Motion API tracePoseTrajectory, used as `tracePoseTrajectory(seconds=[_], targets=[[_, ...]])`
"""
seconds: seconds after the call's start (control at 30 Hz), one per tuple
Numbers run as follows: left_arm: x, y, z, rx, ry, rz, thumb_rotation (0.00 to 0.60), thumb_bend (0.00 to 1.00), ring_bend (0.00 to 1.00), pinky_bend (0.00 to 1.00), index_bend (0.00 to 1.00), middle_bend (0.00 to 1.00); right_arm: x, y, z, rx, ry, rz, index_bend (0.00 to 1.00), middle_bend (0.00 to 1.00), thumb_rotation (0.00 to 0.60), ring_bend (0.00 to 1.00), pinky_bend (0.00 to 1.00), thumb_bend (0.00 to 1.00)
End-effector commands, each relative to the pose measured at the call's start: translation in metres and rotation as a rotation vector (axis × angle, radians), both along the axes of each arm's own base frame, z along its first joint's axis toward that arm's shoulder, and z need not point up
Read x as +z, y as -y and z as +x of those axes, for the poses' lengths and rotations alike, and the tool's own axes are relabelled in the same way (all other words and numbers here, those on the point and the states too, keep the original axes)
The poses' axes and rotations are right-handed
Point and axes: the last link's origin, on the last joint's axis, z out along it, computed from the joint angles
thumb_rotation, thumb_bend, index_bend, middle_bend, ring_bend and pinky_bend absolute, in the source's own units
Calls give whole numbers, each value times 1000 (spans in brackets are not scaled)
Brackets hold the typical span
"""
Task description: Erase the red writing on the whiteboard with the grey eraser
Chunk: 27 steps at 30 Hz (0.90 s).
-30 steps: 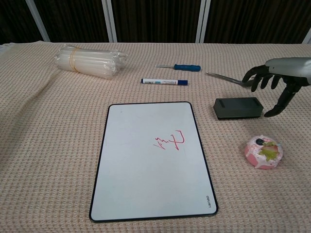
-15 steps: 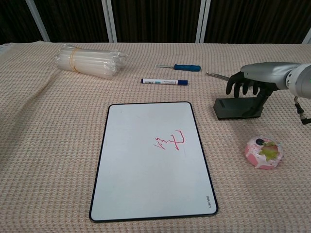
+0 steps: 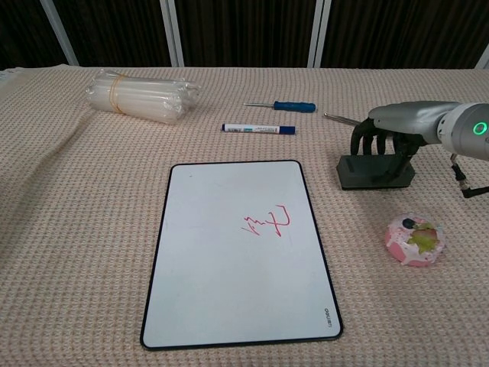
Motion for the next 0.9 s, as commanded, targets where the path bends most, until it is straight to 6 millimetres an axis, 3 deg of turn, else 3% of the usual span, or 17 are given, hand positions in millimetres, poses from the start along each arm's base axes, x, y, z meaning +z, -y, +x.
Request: tracePoseTrajectory(seconds=[0.03, 0.53, 0.9], targets=[[0, 0, 0, 2, 0, 1, 600, 455, 0, 0, 134, 19, -1, -1, 0, 0, 0, 6, 374, 402, 600, 387, 453, 354], [0, 0, 0, 9, 2, 2, 600, 456, 0, 0, 139, 19, -4, 0, 8, 16, -2, 12, 444, 487, 600, 460, 546, 448], [0, 0, 0, 8, 7, 2, 600, 456, 0, 0, 139, 18, 2, -3, 37, 53, 80, 23, 449, 486, 600, 462, 550, 449]])
